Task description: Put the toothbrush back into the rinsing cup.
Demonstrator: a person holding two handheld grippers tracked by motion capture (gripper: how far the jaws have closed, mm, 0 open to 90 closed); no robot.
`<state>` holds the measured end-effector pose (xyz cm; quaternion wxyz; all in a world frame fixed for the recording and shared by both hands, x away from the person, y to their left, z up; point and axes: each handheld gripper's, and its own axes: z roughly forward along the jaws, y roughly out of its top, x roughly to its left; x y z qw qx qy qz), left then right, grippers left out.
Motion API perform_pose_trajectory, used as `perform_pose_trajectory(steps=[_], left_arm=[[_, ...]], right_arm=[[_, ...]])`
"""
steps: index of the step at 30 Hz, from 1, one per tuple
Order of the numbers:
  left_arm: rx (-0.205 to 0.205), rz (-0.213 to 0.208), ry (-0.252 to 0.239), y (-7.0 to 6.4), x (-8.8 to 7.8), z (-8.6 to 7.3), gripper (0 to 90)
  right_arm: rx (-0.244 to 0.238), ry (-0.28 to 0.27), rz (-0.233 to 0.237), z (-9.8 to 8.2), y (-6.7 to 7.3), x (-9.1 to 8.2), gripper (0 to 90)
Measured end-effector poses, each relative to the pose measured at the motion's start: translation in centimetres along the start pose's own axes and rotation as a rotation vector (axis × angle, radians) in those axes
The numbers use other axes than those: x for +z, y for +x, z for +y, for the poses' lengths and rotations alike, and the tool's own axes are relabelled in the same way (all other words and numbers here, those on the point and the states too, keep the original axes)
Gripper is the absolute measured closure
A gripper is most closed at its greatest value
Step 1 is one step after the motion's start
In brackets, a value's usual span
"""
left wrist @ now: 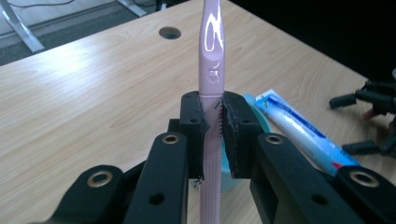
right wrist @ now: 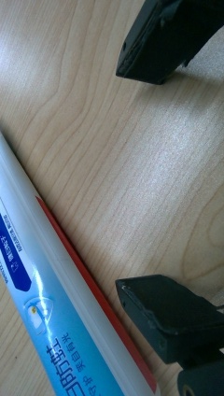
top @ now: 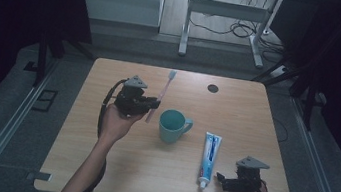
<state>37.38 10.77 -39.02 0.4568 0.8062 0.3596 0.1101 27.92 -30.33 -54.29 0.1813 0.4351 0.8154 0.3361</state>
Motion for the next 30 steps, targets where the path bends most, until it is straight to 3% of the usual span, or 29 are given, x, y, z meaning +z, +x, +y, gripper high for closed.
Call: perform_pose_trajectory(steps=[16,20,30], left_arm=[[0.028,0.007,-0.032,-2.3,3.4,0.8,79.1],[0.015,0.003,-0.054,-2.5,4.1,0.8,79.1],[0.001,0.009,-0.038,-2.5,6.1,-0.4,79.0]], right_arm=[[-0.001,0.000,0.000,0.0,0.0,0.0,1.4],[-0.002,0.000,0.001,0.0,0.0,0.0,1.4],[-0.004,0.001,0.006,0.0,0.0,0.0,1.4]])
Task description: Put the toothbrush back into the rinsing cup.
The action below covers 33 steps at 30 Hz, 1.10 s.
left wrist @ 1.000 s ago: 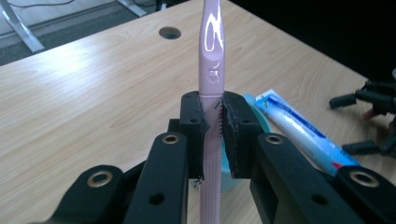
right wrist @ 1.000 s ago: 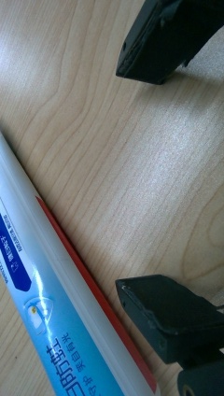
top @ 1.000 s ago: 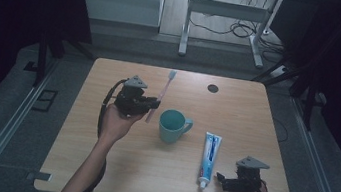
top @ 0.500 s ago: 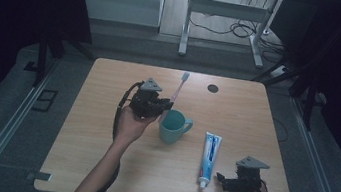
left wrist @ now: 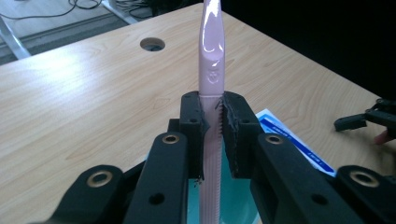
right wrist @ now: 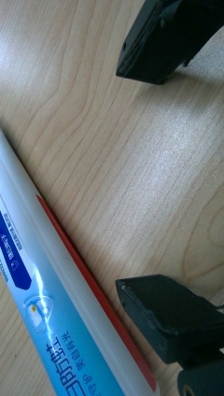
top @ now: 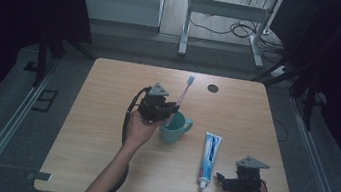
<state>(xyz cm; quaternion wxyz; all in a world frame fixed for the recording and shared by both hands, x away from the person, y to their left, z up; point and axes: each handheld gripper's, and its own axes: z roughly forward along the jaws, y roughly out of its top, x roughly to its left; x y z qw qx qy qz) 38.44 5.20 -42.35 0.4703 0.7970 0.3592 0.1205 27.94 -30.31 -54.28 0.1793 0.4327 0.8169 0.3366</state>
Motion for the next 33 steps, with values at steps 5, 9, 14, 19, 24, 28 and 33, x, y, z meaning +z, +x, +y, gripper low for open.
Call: perform_pose_trajectory(steps=[5,9,14,19,24,28,33], left_arm=[[-0.017,0.008,0.008,0.3,0.5,-0.9,79.1],[-0.029,0.020,0.013,0.6,0.7,-1.7,79.0],[-0.048,0.030,0.015,0.8,1.1,-2.6,79.0],[-0.047,0.033,0.032,0.8,1.4,-3.0,78.9],[-0.038,0.037,0.053,0.6,1.9,-3.3,78.6],[-0.032,0.045,0.071,0.4,2.2,-3.4,78.5],[-0.023,0.054,0.105,0.2,2.9,-3.7,78.2]], right_arm=[[-0.001,0.000,0.001,0.0,0.0,0.0,1.4],[0.000,0.000,0.001,0.0,0.0,0.0,1.4],[-0.001,-0.001,0.001,0.0,0.0,0.0,1.4],[0.000,0.000,0.001,0.0,0.0,0.0,1.4],[-0.001,-0.001,0.001,0.0,0.0,0.0,1.4],[-0.001,0.000,0.001,0.0,0.0,0.0,1.4],[0.002,0.001,0.001,0.0,0.0,0.0,1.4]])
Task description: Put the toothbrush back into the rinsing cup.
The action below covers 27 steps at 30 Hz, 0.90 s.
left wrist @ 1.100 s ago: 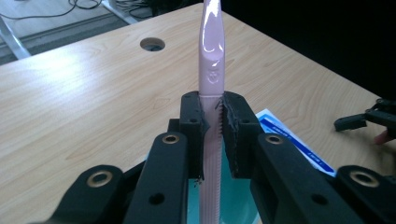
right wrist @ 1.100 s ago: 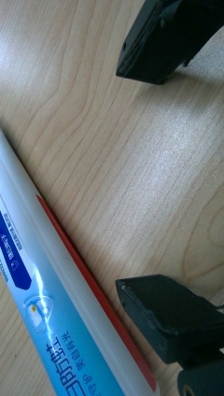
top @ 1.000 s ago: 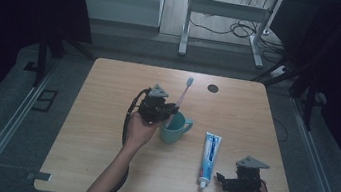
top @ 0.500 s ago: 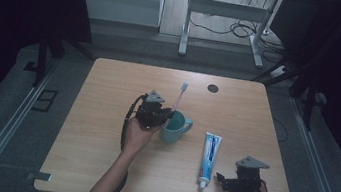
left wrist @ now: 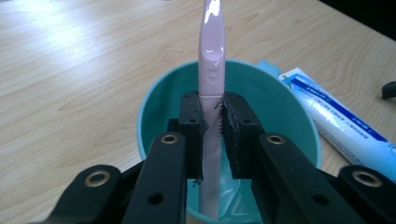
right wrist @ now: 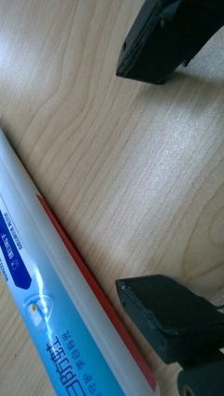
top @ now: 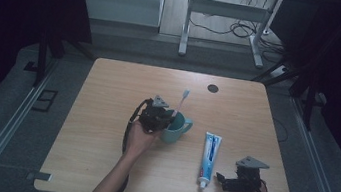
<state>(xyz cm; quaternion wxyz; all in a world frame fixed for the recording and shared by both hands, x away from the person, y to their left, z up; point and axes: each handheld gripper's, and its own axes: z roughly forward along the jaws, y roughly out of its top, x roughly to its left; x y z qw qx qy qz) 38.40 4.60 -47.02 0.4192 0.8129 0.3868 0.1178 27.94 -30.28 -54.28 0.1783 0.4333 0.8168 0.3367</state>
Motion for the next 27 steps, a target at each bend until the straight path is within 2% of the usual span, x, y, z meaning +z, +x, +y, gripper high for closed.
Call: perform_pose_trajectory(steps=[14,27], left_arm=[[0.012,-0.006,0.058,-0.21,0.85,-0.15,77.5],[0.007,-0.008,0.047,-0.16,0.41,-0.01,71.0]], right_arm=[[0.001,0.000,0.000,0.00,0.01,0.01,1.4],[0.000,0.000,0.000,0.00,0.00,0.01,1.4]])
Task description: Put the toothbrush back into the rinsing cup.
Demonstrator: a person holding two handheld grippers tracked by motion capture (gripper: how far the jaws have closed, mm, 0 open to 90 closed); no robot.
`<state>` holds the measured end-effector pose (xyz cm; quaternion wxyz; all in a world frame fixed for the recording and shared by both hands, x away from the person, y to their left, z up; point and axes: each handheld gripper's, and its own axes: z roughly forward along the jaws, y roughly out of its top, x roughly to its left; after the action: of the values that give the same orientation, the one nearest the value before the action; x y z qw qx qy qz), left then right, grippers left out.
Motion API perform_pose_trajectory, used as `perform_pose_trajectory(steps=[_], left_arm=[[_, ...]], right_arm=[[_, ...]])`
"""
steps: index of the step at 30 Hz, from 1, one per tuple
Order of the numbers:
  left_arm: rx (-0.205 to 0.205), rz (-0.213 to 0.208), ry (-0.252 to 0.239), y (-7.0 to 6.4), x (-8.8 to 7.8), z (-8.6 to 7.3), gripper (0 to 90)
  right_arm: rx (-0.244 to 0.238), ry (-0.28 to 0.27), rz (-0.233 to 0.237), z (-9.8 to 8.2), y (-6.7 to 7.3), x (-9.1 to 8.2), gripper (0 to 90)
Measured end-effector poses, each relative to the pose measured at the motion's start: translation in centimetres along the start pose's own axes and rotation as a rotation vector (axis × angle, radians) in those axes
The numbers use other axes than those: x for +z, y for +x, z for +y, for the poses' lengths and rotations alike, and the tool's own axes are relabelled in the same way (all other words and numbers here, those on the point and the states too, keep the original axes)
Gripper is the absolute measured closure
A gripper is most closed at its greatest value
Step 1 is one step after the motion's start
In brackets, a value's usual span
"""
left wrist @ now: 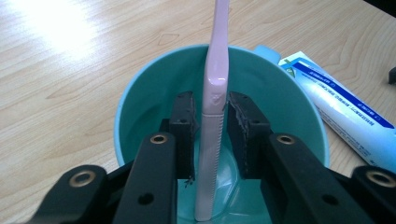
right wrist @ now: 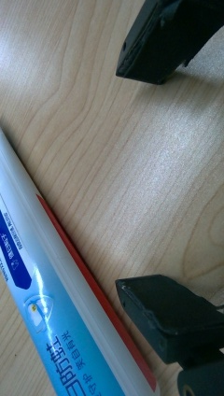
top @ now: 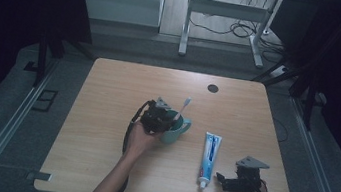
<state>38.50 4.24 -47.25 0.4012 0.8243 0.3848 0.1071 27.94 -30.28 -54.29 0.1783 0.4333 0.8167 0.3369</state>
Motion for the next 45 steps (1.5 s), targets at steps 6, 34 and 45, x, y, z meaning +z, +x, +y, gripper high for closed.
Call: perform_pose_trajectory(steps=[6,34,45], left_arm=[[0.004,0.004,-0.013,-0.1,-0.4,0.1,65.9],[0.046,0.032,-0.061,-1.3,-4.2,1.4,27.9],[0.055,0.041,-0.063,-2.0,-5.8,1.2,15.8]], right_arm=[[-0.002,-0.001,0.000,0.0,0.0,0.0,1.4],[-0.003,-0.001,0.000,0.0,0.0,0.0,1.4],[-0.002,-0.002,-0.001,0.0,0.0,0.0,1.4]])
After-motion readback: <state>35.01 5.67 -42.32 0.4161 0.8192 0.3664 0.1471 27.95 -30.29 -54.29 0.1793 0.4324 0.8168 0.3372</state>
